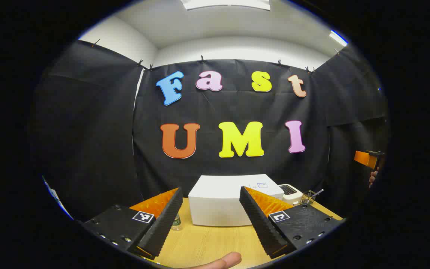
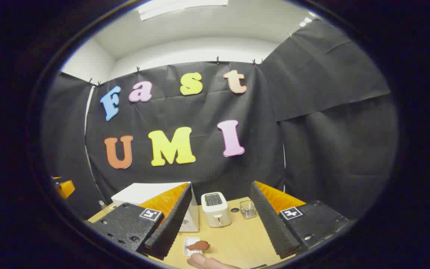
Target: Open the microwave oven with the left hand, put the food in, and close the microwave oven.
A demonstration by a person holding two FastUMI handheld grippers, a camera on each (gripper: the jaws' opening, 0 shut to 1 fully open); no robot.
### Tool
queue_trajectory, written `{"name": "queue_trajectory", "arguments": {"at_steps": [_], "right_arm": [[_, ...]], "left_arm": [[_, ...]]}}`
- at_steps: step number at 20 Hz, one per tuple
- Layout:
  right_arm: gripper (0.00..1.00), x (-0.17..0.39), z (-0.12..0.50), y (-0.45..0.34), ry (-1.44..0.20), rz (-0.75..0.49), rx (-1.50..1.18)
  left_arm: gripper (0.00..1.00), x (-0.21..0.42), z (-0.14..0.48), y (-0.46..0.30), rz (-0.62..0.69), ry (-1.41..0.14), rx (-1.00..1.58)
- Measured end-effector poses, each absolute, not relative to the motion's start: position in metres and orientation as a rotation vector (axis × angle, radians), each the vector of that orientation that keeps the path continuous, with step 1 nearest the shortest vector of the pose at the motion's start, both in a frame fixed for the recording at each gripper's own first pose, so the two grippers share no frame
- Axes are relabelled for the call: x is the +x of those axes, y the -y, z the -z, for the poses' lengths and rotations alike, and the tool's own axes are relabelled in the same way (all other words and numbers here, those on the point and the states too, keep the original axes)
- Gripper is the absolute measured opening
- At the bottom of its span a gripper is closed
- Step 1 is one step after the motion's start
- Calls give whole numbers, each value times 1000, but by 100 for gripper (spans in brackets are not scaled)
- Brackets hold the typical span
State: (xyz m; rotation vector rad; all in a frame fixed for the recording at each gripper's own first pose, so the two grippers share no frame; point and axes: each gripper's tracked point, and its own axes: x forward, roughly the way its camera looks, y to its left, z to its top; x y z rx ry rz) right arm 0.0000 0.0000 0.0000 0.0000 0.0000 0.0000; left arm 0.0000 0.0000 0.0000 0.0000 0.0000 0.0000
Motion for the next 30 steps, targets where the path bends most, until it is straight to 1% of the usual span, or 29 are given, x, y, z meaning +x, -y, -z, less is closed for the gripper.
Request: {"name": "queue_trajectory", "arguments": {"at_steps": [1, 3, 4, 5, 6, 7, 8, 9, 10, 11, 12, 13, 14, 15, 17, 18, 21, 22, 23, 24, 25, 26, 27, 29, 30], "right_arm": [[90, -3, -2, -1, 11, 1, -13], [89, -8, -3, 1, 29, 19, -40], [100, -11, -6, 2, 41, 25, -53], [89, -14, -2, 1, 40, 26, -54], [100, -17, 1, -1, 30, 19, -43], [90, -17, 4, -4, 19, 6, -34], [100, -17, 7, -5, 10, -5, -31], [100, -16, 7, -4, 8, -13, -31], [90, -15, 6, -1, 10, -12, -33], [90, -14, 5, 1, 13, -8, -33], [100, -14, 3, 2, 18, -7, -31], [90, -13, 2, 3, 25, -7, -32], [90, -14, 0, 3, 33, -9, -35], [90, -14, 1, 4, 37, -13, -38], [90, -14, 3, 4, 29, -28, -44], [90, -14, 1, 5, 29, -35, -43], [89, -11, -8, 14, 41, -27, -48], [100, -10, -11, 16, 44, -27, -51], [100, -9, -13, 18, 49, -26, -52], [90, -9, -16, 20, 53, -24, -51], [100, -8, -17, 22, 56, -24, -42], [90, -7, -17, 23, 56, -26, -27], [100, -5, -15, 23, 51, -29, -12], [100, 1, -11, 25, 41, -38, 12], [90, 4, -9, 26, 37, -44, 16]], "left_arm": [[96, -1, 0, 1, 4, 1, 0], [94, -3, 2, 7, 29, 2, -11], [94, -5, -1, 10, 34, 18, -15], [94, -5, -4, 13, 41, 32, -13], [94, -7, -4, 17, 52, 35, -13], [94, -8, -3, 23, 64, 34, -15], [94, -9, -3, 27, 73, 34, -17], [94, -11, -5, 29, 78, 38, -14], [94, -12, -8, 31, 77, 44, -10], [94, -12, -9, 33, 79, 51, -6], [94, -13, -10, 35, 83, 52, -3], [94, -12, -9, 37, 84, 48, 0], [94, -13, -9, 38, 84, 45, 0], [84, -12, -9, 38, 80, 42, -2], [84, -11, -8, 40, 79, 25, -6], [94, -9, -9, 41, 78, 23, -9], [94, -1, -17, 41, 59, 29, -4], [94, 2, -18, 45, 63, 27, -8], [94, 5, -18, 51, 74, 22, -19], [94, 12, -17, 57, 82, 12, -37], [94, 18, -15, 60, 84, 5, -48], [94, 28, -12, 65, 84, -2, -50], [94, 38, -8, 68, 81, -5, -43], [93, 60, 6, 79, 72, -15, -16], [94, 72, 16, 86, 72, -19, -5]]}}
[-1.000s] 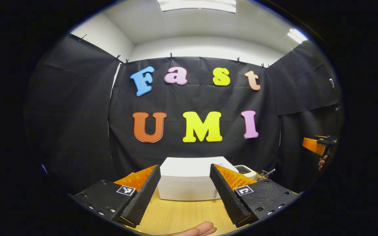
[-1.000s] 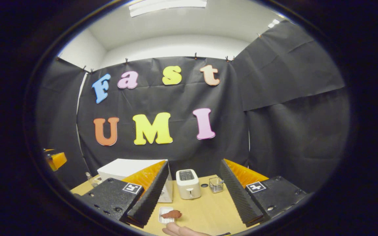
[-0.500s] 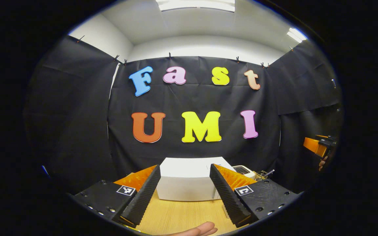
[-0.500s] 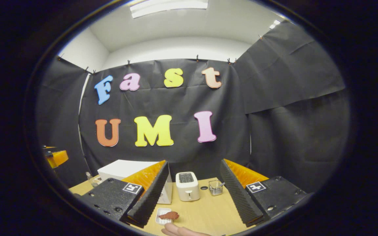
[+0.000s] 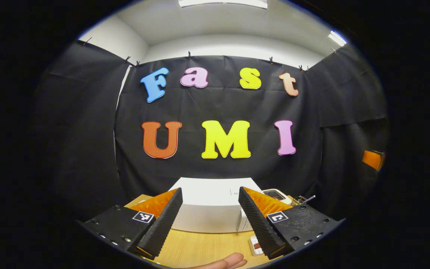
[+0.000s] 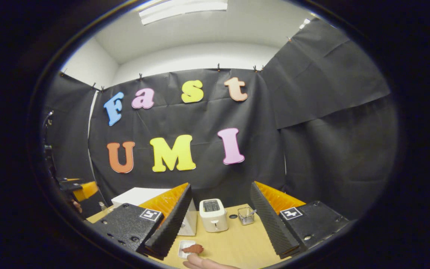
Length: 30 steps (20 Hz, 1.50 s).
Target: Open the microwave oven with the left hand, put the food in, and close the microwave oven.
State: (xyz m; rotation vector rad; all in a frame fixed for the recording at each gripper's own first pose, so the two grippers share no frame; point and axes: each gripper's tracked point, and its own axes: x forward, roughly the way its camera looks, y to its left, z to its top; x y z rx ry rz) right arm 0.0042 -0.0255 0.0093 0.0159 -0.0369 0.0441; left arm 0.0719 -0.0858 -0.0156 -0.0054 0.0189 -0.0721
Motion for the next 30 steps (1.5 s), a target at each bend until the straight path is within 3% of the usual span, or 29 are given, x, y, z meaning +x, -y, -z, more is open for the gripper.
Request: {"name": "queue_trajectory", "arguments": {"at_steps": [1, 3, 4, 5, 6, 7, 9, 10, 11, 12, 13, 15, 16, 17, 19, 20, 21, 22, 25, 26, 27, 28, 29, 30], "right_arm": [[100, 7, -5, 25, 28, -53, 16], [100, 14, -3, 19, 26, -85, 24], [90, 17, -1, 21, 24, -86, 22], [89, 20, 2, 25, 22, -82, 19], [100, 22, 4, 28, 21, -79, 18], [89, 23, 6, 28, 19, -80, 17], [89, 25, 11, 34, 11, -79, 18], [100, 26, 12, 39, 8, -75, 21], [90, 27, 13, 42, 8, -73, 22], [89, 27, 14, 45, 8, -72, 20], [100, 27, 16, 47, 10, -68, 17], [100, 27, 20, 52, 9, -63, 9], [89, 27, 21, 53, 7, -64, 3], [100, 25, 24, 54, 4, -66, -3], [100, 24, 28, 55, 3, -69, -8], [89, 23, 29, 57, 1, -70, -9], [89, 23, 33, 58, -4, -72, -10], [90, 23, 35, 59, -8, -75, -9], [90, 23, 38, 67, -8, -75, 6], [89, 23, 38, 70, -2, -71, 7], [89, 25, 38, 74, 7, -61, 4], [89, 25, 38, 78, 14, -49, -2], [89, 25, 39, 82, 19, -41, -7], [89, 25, 39, 84, 22, -37, -9]], "left_arm": [[94, 84, 24, 96, 83, -19, 2], [94, 106, 51, 114, 105, -38, 7], [94, 119, 66, 122, 111, -52, 5], [94, 127, 79, 128, 114, -64, -6], [94, 135, 92, 137, 123, -81, -22], [94, 141, 107, 145, 133, -102, -40], [94, 153, 133, 157, 144, -136, -61], [94, 158, 143, 162, 144, -145, -56], [94, 162, 153, 168, 152, -145, -43], [94, 166, 162, 173, 157, -143, -34], [94, 168, 172, 179, 166, -148, -29], [94, 174, 195, 189, 181, -181, -29], [94, 177, 206, 193, 179, -196, -27], [94, 180, 216, 195, 176, -211, -25], [94, 188, 232, 203, 179, -228, -29], [94, 192, 238, 208, 188, -230, -37], [84, 197, 244, 210, 189, -236, -46], [94, 202, 252, 212, 184, -246, -59], [94, 218, 269, 212, 155, -253, -69], [89, 225, 272, 211, 150, -239, -56], [67, 232, 282, 214, 157, -249, -50], [58, 235, 291, 216, 168, -262, -49], [31, 237, 299, 215, 165, -291, -50], [35, 235, 304, 215, 169, -313, -61]]}}
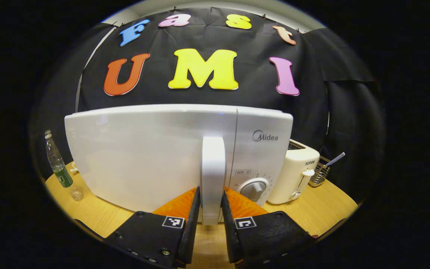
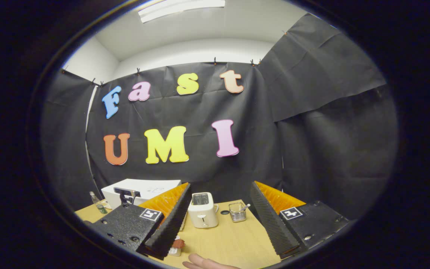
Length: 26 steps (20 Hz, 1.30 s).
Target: Open the microwave oven with the left hand, put the food in, and close the microwave oven.
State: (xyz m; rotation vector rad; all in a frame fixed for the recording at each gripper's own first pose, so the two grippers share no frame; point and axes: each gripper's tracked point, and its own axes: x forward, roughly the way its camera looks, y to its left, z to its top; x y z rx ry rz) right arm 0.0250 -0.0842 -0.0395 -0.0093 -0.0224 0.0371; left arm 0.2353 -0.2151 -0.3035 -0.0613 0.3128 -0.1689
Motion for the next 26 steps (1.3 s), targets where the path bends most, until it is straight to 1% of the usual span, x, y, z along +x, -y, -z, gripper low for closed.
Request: {"name": "queue_trajectory", "arguments": {"at_steps": [1, 2, 3, 4, 5, 6, 7, 8, 13, 14, 15, 16, 17, 18, 19, 20, 21, 22, 26], "right_arm": [[89, 25, 40, 85, 23, -35, -8], [89, 25, 40, 86, 21, -35, -6], [89, 25, 43, 88, 17, -33, -4], [90, 25, 45, 90, 10, -32, -3], [100, 23, 47, 91, 3, -32, -2], [100, 21, 48, 92, -2, -33, -2], [100, 18, 48, 94, -3, -33, -4], [90, 16, 47, 98, -1, -26, -8], [89, 11, 47, 108, 14, -1, -7], [100, 11, 49, 105, 7, -10, -4], [100, 11, 52, 102, -1, -20, 3], [100, 13, 55, 99, -11, -28, 6], [100, 16, 60, 98, -21, -33, 7], [100, 17, 63, 98, -29, -36, 4], [100, 19, 67, 98, -34, -36, 2], [100, 19, 68, 97, -34, -38, 2], [100, 20, 70, 96, -34, -38, 2], [90, 21, 72, 94, -39, -35, 0], [90, 17, 81, 84, -51, -35, -7]], "left_arm": [[33, 241, 306, 218, 156, -307, -74], [27, 239, 303, 216, 141, -301, -77], [27, 238, 303, 215, 130, -295, -69], [21, 238, 303, 214, 118, -291, -61], [21, 236, 302, 214, 111, -294, -64], [15, 236, 304, 214, 113, -297, -66], [15, 235, 306, 214, 122, -304, -72], [15, 233, 306, 215, 130, -308, -82], [16, 228, 304, 214, 139, -284, -87], [15, 227, 303, 214, 147, -286, -98], [15, 227, 299, 215, 161, -273, -108], [10, 232, 300, 216, 169, -275, -96], [8, 226, 302, 214, 178, -279, -93], [9, 218, 300, 213, 174, -283, -89], [9, 217, 294, 209, 171, -242, -74], [7, 204, 301, 207, 181, -261, -69], [8, 196, 295, 205, 198, -223, -68], [8, 186, 296, 202, 213, -226, -67], [8, 141, 296, 177, 252, -205, -61]]}}
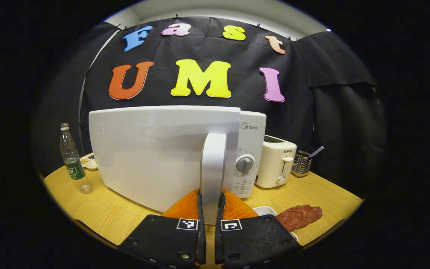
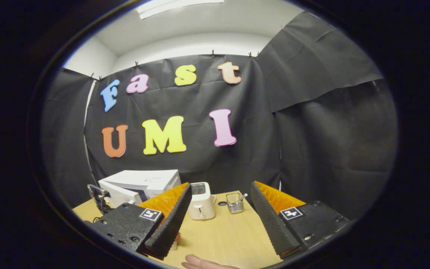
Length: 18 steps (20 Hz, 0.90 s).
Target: Open the microwave oven with the left hand, put the food in, and close the microwave oven.
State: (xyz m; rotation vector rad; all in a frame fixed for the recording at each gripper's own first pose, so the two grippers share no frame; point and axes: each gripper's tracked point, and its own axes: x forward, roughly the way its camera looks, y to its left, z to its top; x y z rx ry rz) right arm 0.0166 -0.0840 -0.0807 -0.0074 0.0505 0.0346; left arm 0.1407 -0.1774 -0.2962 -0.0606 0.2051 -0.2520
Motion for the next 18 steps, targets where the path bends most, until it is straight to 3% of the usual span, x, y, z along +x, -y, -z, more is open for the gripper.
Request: {"name": "queue_trajectory", "arguments": {"at_steps": [2, 3, 4, 7, 8, 9, 10, 13, 14, 15, 16, 17, 18], "right_arm": [[90, 9, 82, 72, -55, -45, -6], [100, 3, 83, 67, -57, -52, -9], [90, -2, 83, 61, -56, -58, -13], [90, -24, 80, 45, -43, -72, -32], [100, -30, 78, 39, -40, -77, -35], [100, -37, 79, 34, -38, -84, -40], [90, -44, 79, 28, -34, -94, -44], [90, -59, 75, 13, -15, -115, -58], [100, -63, 75, 6, -14, -127, -65], [90, -66, 76, 0, -14, -141, -70], [90, -69, 76, -6, -12, -155, -74], [90, -71, 78, -10, -10, -166, -78], [90, -73, 79, -15, -8, -177, -82]], "left_arm": [[8, 121, 296, 163, 270, -206, -64], [7, 110, 295, 155, 277, -208, -64], [7, 99, 296, 146, 283, -207, -56], [8, 70, 296, 112, 269, -190, -38], [8, 60, 297, 98, 253, -188, -34], [13, 50, 297, 83, 234, -181, -32], [13, 42, 297, 68, 215, -177, -31], [22, 17, 312, 21, 157, -212, -30], [23, 4, 322, 5, 144, -242, -22], [28, -5, 332, -13, 107, -270, 0], [49, -12, 339, -36, 71, -290, 31], [63, -24, 340, -56, 38, -288, 55], [82, -34, 340, -73, 17, -284, 61]]}}
